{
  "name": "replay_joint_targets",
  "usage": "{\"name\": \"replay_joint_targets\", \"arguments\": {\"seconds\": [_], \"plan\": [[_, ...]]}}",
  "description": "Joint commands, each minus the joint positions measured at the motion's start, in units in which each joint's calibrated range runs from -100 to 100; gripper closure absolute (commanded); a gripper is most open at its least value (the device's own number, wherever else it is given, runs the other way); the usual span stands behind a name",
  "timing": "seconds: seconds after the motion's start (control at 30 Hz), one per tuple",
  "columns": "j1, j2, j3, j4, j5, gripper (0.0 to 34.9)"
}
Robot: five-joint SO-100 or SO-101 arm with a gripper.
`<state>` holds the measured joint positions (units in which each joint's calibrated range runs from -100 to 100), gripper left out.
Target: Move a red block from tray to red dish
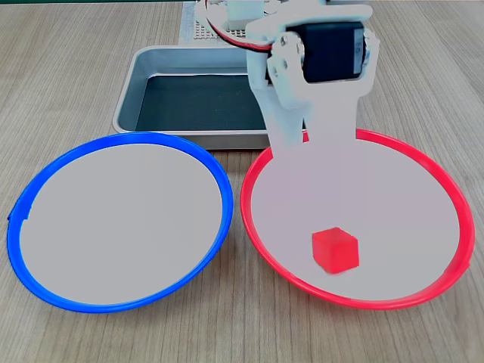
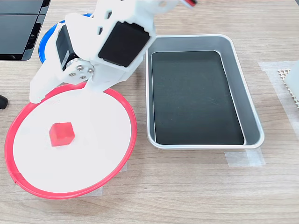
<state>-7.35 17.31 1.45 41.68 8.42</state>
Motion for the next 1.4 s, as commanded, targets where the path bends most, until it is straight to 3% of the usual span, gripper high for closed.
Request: {"name": "replay_joint_targets", "arguments": {"seconds": [0.0,0.13,0.17,0.3,0.47,0.77,1.1,1.37], "plan": [[1.09,-6.94,1.42,-3.83,-1.47,17.2],[3.91,-20.59,14.16,-11.59,-5.27,32.3],[4.85,-24.94,18.53,-13.66,-6.06,34.6],[8.52,-44.64,40.92,-19.77,-7.57,34.6],[11.25,-71.42,68.51,-19.35,-8.21,34.8],[14.45,-103.49,94.00,-6.81,-8.55,34.8],[12.85,-116.28,98.55,5.49,-7.77,34.8],[12.66,-116.28,98.55,5.74,-7.72,34.6]]}}
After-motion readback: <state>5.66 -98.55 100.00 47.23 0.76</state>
